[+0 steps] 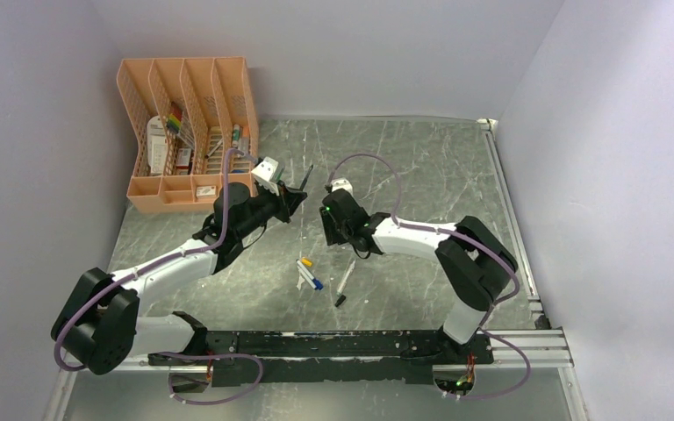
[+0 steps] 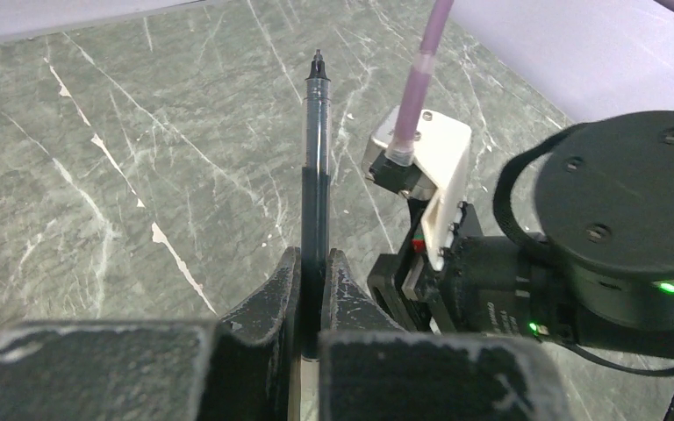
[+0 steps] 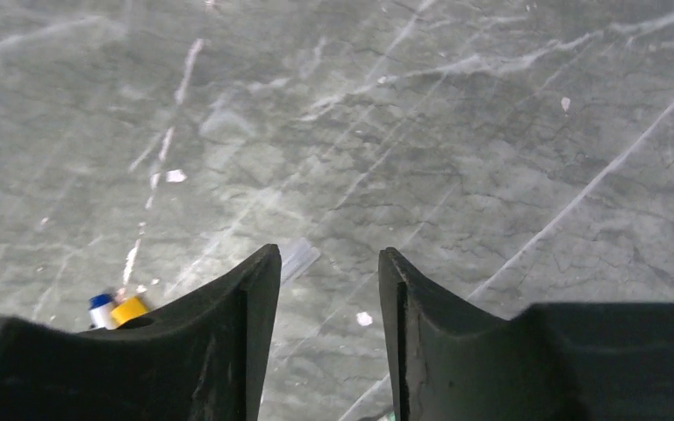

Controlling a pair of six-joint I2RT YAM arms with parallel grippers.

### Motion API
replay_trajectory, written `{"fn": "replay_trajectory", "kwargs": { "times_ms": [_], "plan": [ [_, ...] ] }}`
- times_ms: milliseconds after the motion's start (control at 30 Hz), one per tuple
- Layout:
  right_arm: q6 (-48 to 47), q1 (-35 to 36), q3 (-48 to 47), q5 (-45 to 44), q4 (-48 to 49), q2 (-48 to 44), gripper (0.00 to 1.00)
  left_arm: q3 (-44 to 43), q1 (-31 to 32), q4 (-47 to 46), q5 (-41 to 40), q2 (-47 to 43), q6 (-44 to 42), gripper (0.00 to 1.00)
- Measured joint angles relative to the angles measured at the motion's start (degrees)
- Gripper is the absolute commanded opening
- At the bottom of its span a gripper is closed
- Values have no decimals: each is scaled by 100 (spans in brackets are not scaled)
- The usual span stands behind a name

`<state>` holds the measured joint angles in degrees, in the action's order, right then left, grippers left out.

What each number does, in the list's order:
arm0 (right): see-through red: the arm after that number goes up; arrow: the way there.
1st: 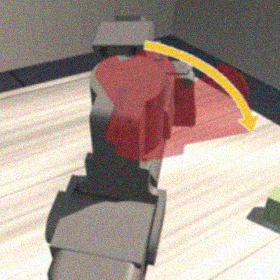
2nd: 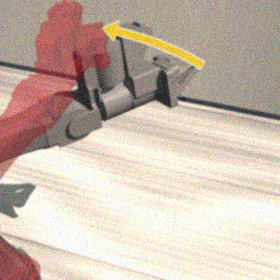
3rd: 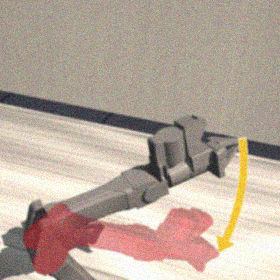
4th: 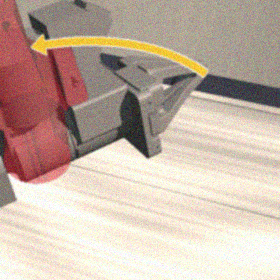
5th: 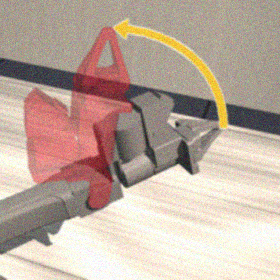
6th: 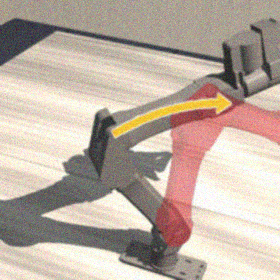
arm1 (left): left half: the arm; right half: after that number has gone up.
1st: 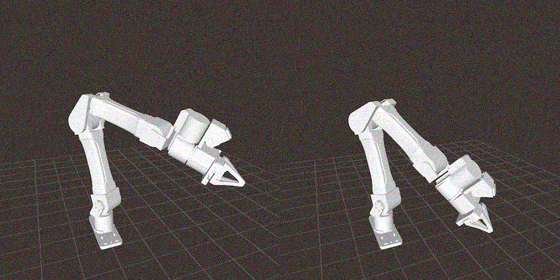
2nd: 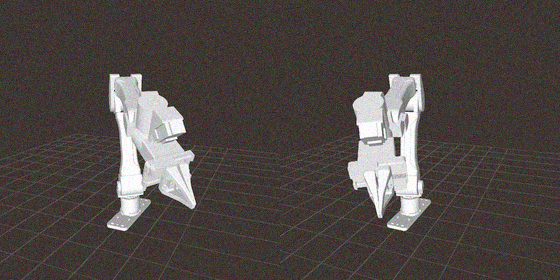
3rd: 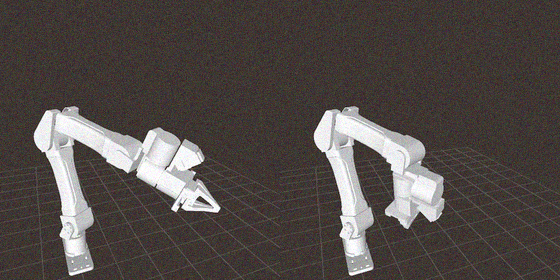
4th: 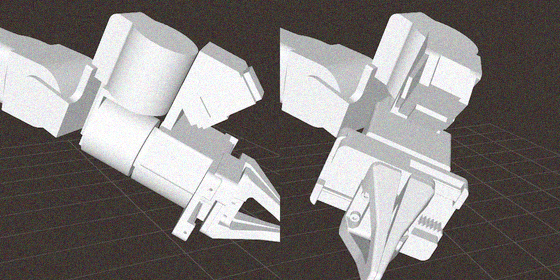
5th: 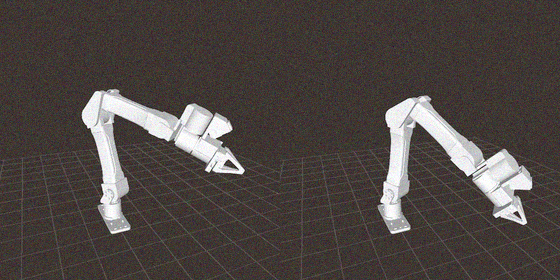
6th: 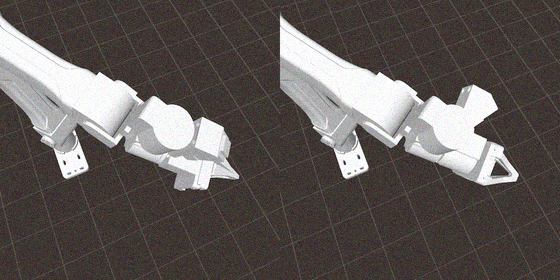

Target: Insert the pens into the pen caps

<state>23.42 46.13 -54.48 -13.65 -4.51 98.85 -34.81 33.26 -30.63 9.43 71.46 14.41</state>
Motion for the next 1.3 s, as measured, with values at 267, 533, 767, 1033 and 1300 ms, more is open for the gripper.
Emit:
{"fn": "replay_trajectory", "kwargs": {
  "times_ms": [267, 533, 767, 1033, 1300],
  "plan": [
    [339, 501, -205, -262, -133, 116, 48, 0, 0, 7, -39, -81, 50, 7],
    [601, 533, -516, -490, -435, 586, 45, 0, 0, 39, -278, -297, 59, 7],
    [741, 529, -660, -514, -564, 686, 29, 0, 0, 92, -323, -299, 61, 7],
    [787, 509, -682, -490, -627, 693, 16, 0, 0, 96, -323, -299, 63, 7],
    [811, 509, -682, -385, -603, 688, 38, 0, 0, 96, -321, -286, 85, 7]
  ]
}}
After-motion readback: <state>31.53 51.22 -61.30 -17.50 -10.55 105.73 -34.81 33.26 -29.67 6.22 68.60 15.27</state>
